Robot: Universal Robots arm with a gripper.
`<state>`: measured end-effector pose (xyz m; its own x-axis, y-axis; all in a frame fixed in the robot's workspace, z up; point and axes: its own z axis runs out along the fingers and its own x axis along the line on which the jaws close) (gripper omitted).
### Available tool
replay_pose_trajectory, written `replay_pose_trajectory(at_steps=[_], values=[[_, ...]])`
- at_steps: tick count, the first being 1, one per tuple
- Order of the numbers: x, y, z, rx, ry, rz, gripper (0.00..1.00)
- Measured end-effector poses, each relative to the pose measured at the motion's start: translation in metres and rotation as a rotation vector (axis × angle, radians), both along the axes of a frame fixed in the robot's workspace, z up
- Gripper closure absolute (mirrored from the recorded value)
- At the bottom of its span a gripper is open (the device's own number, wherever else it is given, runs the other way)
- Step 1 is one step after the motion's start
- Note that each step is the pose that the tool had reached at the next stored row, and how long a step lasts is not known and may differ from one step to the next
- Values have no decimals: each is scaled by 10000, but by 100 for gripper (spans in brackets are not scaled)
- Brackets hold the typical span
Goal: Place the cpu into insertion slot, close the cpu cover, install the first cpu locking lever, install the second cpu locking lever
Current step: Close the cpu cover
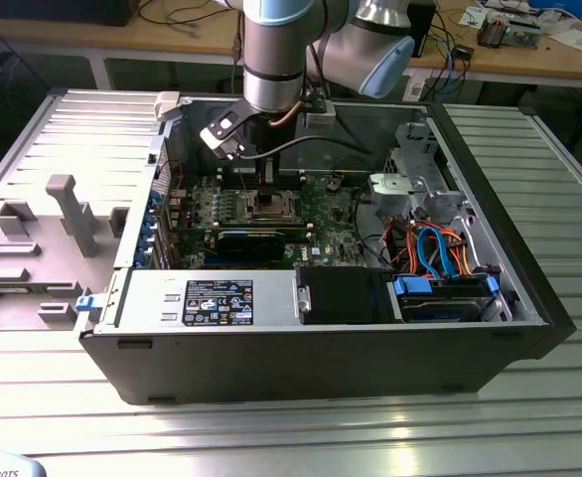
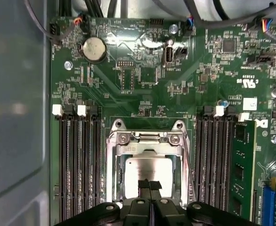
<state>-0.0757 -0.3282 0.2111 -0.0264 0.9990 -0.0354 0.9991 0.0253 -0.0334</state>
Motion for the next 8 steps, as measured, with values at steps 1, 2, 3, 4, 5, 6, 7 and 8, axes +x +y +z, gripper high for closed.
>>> replay_pose_trajectory(at_steps=[1,2,3,4,5,6,7,8], values=[[-13,0,-12,0,4,0,89],[-25,0,-18,0,6,0,89],[-39,0,-26,0,6,0,89],[-49,0,-34,0,5,1,89],[-55,0,-38,0,6,0,89],[-67,0,-46,-1,6,1,89],[-74,0,-49,-2,6,1,89],[-81,0,-55,-3,7,1,89]])
